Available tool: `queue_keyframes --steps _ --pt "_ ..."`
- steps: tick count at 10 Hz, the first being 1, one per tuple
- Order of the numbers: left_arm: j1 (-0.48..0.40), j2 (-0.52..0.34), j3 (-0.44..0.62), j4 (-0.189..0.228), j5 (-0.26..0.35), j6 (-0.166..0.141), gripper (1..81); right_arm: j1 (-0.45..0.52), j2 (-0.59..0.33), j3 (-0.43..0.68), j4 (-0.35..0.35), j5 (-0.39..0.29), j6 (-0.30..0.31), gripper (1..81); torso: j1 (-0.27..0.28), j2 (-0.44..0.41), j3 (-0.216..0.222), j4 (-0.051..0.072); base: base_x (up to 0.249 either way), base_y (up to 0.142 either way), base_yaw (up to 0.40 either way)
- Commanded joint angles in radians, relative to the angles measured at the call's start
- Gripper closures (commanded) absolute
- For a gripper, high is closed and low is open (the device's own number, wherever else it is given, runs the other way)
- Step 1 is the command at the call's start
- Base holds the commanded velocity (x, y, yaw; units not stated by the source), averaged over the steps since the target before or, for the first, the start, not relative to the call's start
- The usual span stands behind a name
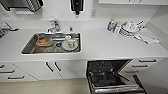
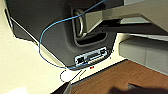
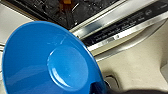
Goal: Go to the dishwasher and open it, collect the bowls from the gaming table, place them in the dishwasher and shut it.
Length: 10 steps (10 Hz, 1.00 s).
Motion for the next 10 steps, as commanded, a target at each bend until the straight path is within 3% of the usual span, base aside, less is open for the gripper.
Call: queue_keyframes --steps 1,5,7,10 --pt "0.116 0.127 -0.191 0.048 -0.011 0.006 1.0 0.221 -0.044 0.014 0.007 -0.072 0.079 81.1 0.000 0.000 0.000 0.000 0.000 0.000 0.000" --pt "0.182 0.233 -0.353 0.076 -0.054 0.008 1.0 0.416 0.102 -0.096 0.048 -0.205 0.105 81.1 0.000 0.000 0.000 0.000 0.000 0.000 0.000" --pt "0.219 0.312 -0.462 0.079 -0.057 0.008 1.0 0.457 0.185 -0.165 0.056 -0.226 0.114 81.1 0.000 0.000 0.000 0.000 0.000 0.000 0.000" --pt "0.251 0.378 -0.491 0.112 -0.058 0.011 1.0 0.467 0.318 -0.334 0.059 -0.259 0.146 81.1 0.000 0.000 0.000 0.000 0.000 0.000 0.000"
